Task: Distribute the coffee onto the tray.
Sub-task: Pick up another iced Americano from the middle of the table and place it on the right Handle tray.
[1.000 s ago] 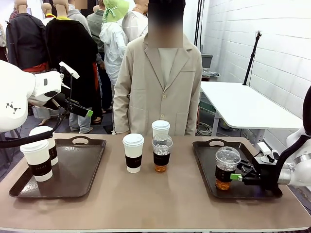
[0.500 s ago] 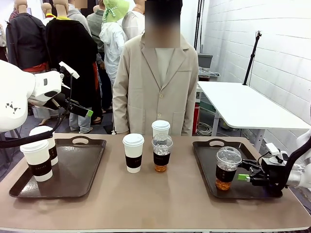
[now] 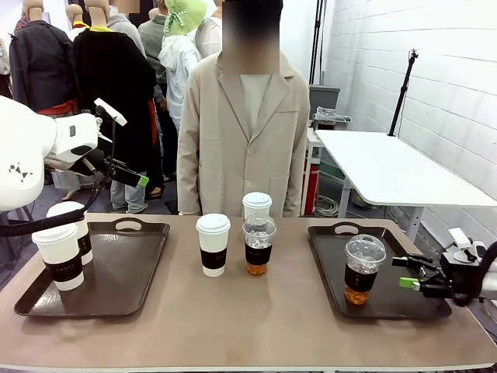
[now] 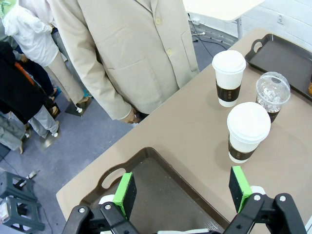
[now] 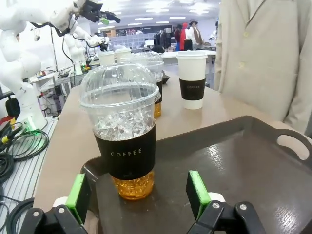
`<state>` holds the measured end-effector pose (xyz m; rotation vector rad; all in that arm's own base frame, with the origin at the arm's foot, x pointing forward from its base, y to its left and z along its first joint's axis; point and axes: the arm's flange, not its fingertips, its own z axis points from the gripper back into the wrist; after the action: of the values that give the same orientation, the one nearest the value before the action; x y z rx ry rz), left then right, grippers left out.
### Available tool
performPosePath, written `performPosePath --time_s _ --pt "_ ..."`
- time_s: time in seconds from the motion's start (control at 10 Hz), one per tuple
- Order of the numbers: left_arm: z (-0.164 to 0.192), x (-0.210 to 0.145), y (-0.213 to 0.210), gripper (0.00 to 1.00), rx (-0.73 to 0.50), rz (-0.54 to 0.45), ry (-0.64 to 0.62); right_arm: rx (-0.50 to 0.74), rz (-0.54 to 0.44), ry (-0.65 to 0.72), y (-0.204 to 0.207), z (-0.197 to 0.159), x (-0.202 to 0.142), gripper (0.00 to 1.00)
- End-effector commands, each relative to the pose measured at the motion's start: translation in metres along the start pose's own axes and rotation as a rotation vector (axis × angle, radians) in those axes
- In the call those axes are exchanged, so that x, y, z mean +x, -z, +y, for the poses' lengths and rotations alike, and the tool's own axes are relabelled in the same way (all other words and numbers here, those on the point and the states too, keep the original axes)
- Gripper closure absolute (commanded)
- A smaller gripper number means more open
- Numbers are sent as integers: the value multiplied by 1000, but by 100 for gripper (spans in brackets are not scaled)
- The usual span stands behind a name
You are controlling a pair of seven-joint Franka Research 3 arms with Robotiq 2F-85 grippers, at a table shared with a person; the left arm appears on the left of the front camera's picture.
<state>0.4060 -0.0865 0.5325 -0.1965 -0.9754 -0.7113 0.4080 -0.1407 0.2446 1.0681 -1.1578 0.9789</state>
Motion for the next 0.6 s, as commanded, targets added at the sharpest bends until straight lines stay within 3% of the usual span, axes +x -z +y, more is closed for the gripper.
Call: performPosePath --time_s 0.0,0.5 --pt "0 0 -1 0 3 9 0 12 1 5 5 -2 -3 0" --pt "0 0 -1 0 3 9 0 7 -1 6 3 0 -3 0"
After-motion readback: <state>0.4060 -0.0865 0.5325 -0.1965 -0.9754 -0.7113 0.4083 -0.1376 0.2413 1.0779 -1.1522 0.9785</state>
